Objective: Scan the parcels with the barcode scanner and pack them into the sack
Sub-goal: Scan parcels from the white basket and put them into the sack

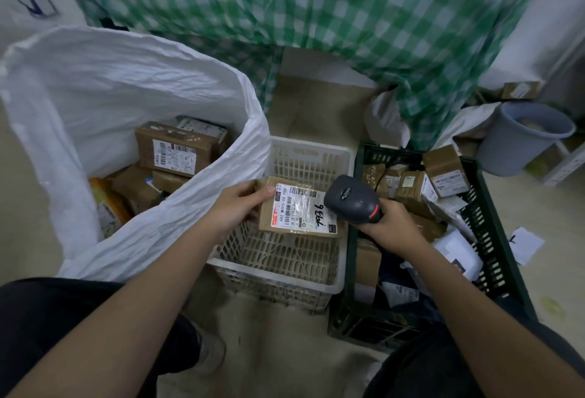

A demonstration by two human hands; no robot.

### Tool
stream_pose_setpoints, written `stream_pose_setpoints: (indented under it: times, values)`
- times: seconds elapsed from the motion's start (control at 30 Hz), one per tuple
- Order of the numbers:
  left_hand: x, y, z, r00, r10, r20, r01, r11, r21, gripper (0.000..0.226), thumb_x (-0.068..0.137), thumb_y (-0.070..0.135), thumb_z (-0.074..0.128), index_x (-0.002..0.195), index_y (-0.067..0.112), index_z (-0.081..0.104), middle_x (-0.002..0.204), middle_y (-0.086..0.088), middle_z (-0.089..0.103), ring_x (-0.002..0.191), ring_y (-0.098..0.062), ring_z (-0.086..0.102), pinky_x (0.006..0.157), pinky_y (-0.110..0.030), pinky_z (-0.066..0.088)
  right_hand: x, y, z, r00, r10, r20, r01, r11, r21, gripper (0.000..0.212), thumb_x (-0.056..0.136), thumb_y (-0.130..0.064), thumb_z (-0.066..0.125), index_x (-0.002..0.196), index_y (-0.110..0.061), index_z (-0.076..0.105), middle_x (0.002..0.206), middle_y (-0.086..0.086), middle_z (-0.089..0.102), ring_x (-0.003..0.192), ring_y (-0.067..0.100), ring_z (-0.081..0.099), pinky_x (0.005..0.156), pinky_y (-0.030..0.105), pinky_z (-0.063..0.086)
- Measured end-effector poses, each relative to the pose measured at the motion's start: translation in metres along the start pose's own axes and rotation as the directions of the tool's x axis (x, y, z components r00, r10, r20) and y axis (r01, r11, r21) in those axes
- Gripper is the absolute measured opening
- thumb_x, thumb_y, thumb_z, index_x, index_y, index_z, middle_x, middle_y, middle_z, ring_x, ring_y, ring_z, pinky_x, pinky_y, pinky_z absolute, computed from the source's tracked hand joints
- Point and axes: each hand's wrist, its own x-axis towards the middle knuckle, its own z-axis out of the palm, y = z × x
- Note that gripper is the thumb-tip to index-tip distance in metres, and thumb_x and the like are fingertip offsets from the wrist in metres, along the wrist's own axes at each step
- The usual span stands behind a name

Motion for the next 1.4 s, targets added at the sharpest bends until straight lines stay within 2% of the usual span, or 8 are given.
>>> stream_pose_setpoints:
  times: [0.2, 0.33, 0.5, 0.6, 0.87, 1.0, 1.17, 1.4]
  values:
    - [-0.047, 0.016, -0.052, 0.973, 0.096, -0.211, -0.114, 0.991, -0.075, 0.056, 0.083, 0.041, 0.069, 0.133, 0.022, 0.052, 0.119, 0.004, 0.065, 0.104, -0.016, 0.065, 0.088, -0.034, 0.053, 0.0, -0.058, 0.016, 0.992, -0.014, -0.125, 0.029, 0.992, 0.119, 0.014, 0.077, -0.012, 0.078, 0.079, -0.017, 0.065, 0.076, 0.004, 0.069, 0.074, 0.015, 0.063, 0.068, 0.035, 0.047]
    - [-0.08, 0.026, -0.104, 0.911, 0.127, -0.393, -0.217, 0.957, -0.193, 0.05, 0.086, 0.039, 0.067, 0.13, 0.022, 0.052, 0.118, -0.003, 0.066, 0.099, -0.02, 0.067, 0.079, -0.035, 0.055, 0.007, -0.111, 0.024, 0.967, -0.006, -0.254, 0.08, 0.956, 0.282, 0.021, 0.081, -0.016, 0.077, 0.088, 0.001, 0.067, 0.083, 0.022, 0.069, 0.075, 0.029, 0.062, 0.067, 0.037, 0.046]
    - [-0.091, 0.038, -0.158, 0.75, 0.08, -0.657, -0.347, 0.893, -0.288, 0.048, 0.087, 0.034, 0.069, 0.126, 0.02, 0.046, 0.112, 0.002, 0.061, 0.075, -0.008, 0.07, 0.058, -0.025, 0.057, 0.021, -0.15, 0.044, 0.955, 0.006, -0.296, 0.094, 0.943, 0.32, 0.016, 0.08, -0.018, 0.078, 0.079, -0.011, 0.064, 0.076, 0.014, 0.068, 0.079, 0.029, 0.065, 0.069, 0.037, 0.045]
    - [-0.068, 0.037, -0.173, 0.687, 0.069, -0.723, -0.365, 0.894, -0.261, 0.051, 0.083, 0.036, 0.072, 0.121, 0.023, 0.041, 0.108, 0.005, 0.058, 0.089, -0.009, 0.064, 0.076, -0.033, 0.057, 0.032, -0.157, 0.061, 0.949, 0.021, -0.315, 0.088, 0.941, 0.326, 0.016, 0.081, -0.014, 0.077, 0.083, -0.005, 0.064, 0.09, 0.026, 0.069, 0.092, 0.031, 0.064, 0.07, 0.042, 0.048]
    - [0.07, 0.033, -0.143, 0.818, 0.122, -0.562, -0.15, 0.989, -0.004, 0.083, 0.068, 0.043, 0.084, 0.132, 0.013, 0.039, 0.13, -0.005, 0.051, 0.118, -0.023, 0.053, 0.1, -0.04, 0.046, 0.079, -0.141, 0.079, 0.954, 0.051, -0.295, 0.033, 0.961, 0.275, 0.02, 0.082, -0.017, 0.076, 0.077, -0.006, 0.06, 0.087, 0.03, 0.066, 0.077, 0.039, 0.063, 0.062, 0.038, 0.044]
    - [0.117, 0.035, -0.126, 0.783, 0.171, -0.598, -0.067, 0.979, 0.193, 0.065, 0.079, 0.037, 0.077, 0.128, 0.009, 0.046, 0.135, -0.013, 0.045, 0.123, -0.03, 0.047, 0.101, -0.042, 0.042, 0.097, -0.121, 0.074, 0.959, 0.092, -0.269, -0.005, 0.952, 0.307, 0.036, 0.083, -0.02, 0.075, 0.089, 0.012, 0.06, 0.075, 0.032, 0.061, 0.063, 0.04, 0.057, 0.059, 0.036, 0.039]
    - [0.131, 0.038, -0.128, 0.82, 0.153, -0.551, -0.079, 0.985, 0.156, 0.023, 0.085, 0.027, 0.072, 0.097, 0.009, 0.063, 0.102, -0.008, 0.064, 0.104, -0.028, 0.06, 0.085, -0.032, 0.045, 0.108, -0.105, 0.074, 0.95, 0.13, -0.284, -0.042, 0.954, 0.297, 0.025, 0.082, -0.024, 0.076, 0.079, -0.008, 0.058, 0.058, 0.005, 0.056, 0.052, 0.019, 0.051, 0.053, 0.03, 0.037]
    - [0.095, 0.027, -0.137, 0.982, 0.046, -0.185, -0.012, 0.983, 0.182, 0.051, 0.101, 0.024, 0.046, 0.15, 0.027, 0.031, 0.152, 0.003, 0.037, 0.137, -0.019, 0.038, 0.112, -0.04, 0.034, 0.09, -0.103, 0.072, 0.958, 0.105, -0.267, -0.02, 0.952, 0.304, 0.018, 0.083, -0.022, 0.076, 0.086, -0.008, 0.063, 0.069, 0.013, 0.064, 0.064, 0.028, 0.06, 0.062, 0.038, 0.046]
